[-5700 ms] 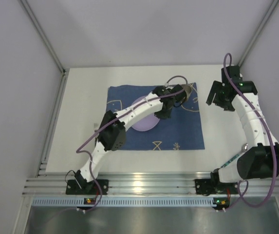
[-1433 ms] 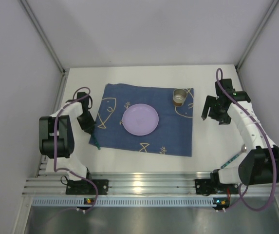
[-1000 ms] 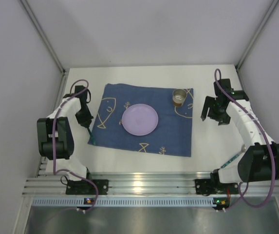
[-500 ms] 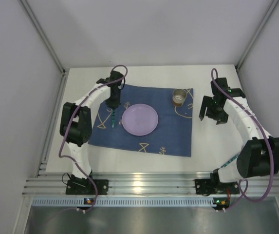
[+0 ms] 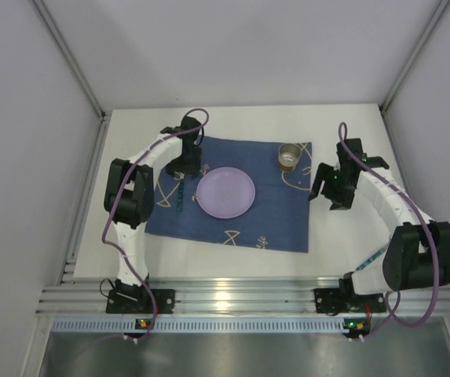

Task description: Set the dinner table for one person

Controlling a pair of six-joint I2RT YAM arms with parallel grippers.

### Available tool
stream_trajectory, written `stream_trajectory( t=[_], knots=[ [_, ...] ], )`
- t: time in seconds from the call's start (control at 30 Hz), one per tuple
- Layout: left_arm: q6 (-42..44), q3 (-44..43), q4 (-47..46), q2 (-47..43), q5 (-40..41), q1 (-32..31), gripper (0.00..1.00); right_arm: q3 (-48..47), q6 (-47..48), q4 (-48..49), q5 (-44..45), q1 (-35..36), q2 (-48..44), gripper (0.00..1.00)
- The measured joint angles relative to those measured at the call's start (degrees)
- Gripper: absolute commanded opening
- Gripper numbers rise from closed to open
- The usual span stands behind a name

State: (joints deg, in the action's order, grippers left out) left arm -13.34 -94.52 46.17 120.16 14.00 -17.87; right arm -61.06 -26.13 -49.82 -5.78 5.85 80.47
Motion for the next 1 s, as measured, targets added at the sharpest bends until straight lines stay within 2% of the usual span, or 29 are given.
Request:
stream_trajectory(
  t=[0.03,0.13,0.23,0.47,0.7,0.77,0.87,0.9,1.0],
  knots=[
    [-0.2,0.0,-0.1,0.0,0.3,-0.1,0.8,1.4,-0.7,1.1,-1.0,0.0,0.0,0.75],
    [-0.9,0.0,0.4,-0.7,1.1,-0.3,0.83,4.7,-2.6,4.4,-3.1,0.0,0.2,0.75],
    [-2.1,0.8,1.0,-3.3,2.3,-0.3,0.83,6.1,-4.1,8.2,-4.6,0.0,1.3,0.73],
    [-4.8,8.0,2.8,-17.3,3.0,-0.3,0.81,6.3,-5.1,15.3,-4.5,0.1,11.0,0.68],
    [-5.6,13.7,5.0,-25.9,3.1,-0.2,0.8,3.1,-5.0,16.9,-4.4,0.5,16.6,0.56],
    [-5.6,14.9,5.1,-26.6,3.5,0.1,0.8,2.1,-5.0,17.3,-4.5,0.9,17.7,0.5],
    [-5.6,16.0,5.4,-27.0,3.5,0.9,0.8,0.1,-4.8,17.7,-4.4,1.7,19.8,0.31],
    [-5.6,16.1,5.5,-27.0,3.5,1.2,0.79,-0.4,-4.8,17.7,-4.3,1.9,20.4,0.2],
    [-5.6,16.2,5.5,-27.2,3.6,1.9,0.79,-2.8,-4.2,16.7,-3.1,2.2,22.3,0.03]
  ],
)
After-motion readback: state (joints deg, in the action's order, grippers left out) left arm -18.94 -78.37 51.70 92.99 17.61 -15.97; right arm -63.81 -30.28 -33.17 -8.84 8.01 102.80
